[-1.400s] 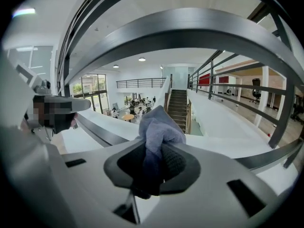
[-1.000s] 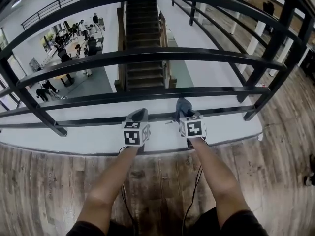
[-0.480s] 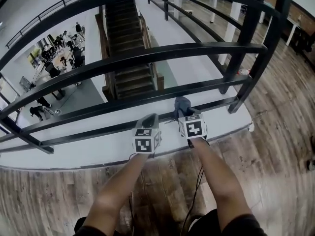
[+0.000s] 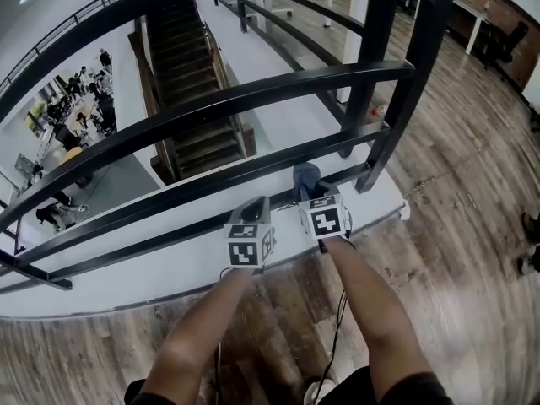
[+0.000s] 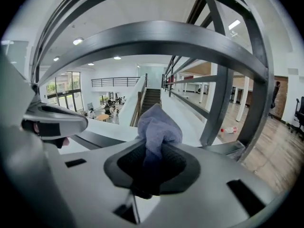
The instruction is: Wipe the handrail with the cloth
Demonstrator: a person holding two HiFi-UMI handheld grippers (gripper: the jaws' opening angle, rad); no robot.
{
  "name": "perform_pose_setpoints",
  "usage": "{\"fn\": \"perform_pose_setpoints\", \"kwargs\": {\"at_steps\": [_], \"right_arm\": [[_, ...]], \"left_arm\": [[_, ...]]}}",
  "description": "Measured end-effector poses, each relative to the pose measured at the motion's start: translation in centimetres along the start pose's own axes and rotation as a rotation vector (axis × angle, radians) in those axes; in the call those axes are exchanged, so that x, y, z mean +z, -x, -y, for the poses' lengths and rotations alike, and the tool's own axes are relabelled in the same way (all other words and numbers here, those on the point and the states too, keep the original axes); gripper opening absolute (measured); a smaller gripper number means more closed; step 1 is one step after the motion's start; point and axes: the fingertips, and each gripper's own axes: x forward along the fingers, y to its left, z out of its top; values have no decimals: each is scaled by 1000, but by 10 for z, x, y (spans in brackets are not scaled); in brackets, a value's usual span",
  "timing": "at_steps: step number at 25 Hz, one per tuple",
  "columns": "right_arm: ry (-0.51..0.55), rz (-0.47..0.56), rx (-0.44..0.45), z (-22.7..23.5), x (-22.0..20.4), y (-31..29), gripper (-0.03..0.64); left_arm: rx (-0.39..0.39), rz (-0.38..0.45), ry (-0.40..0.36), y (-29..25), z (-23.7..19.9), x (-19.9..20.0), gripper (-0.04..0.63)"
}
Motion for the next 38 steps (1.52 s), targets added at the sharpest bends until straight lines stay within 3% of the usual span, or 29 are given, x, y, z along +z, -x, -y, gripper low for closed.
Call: {"fn": "perform_pose_setpoints", "kwargs": {"at_steps": [9, 15, 22, 30, 36, 38], "right_arm": [[45, 9, -54, 90, -8, 3, 78], [13, 17, -74, 133, -15, 3, 78], [-108, 41, -120, 179, -23, 7, 78], [-50, 86, -131, 152, -11, 22, 77], [-37, 167, -71, 58, 18, 60, 77], [-34, 188, -29, 20, 30, 87, 77]], "left_arm": [[-57, 0, -5, -50, 69, 12, 2], [-65, -2, -14, -61, 91, 12, 2], [-70, -1, -25, -66, 98, 14, 2], [-46, 35, -14, -29, 71, 24, 2], [-43, 81, -56, 27, 20, 36, 2], [-34, 70, -20, 55, 3, 32, 2]]}}
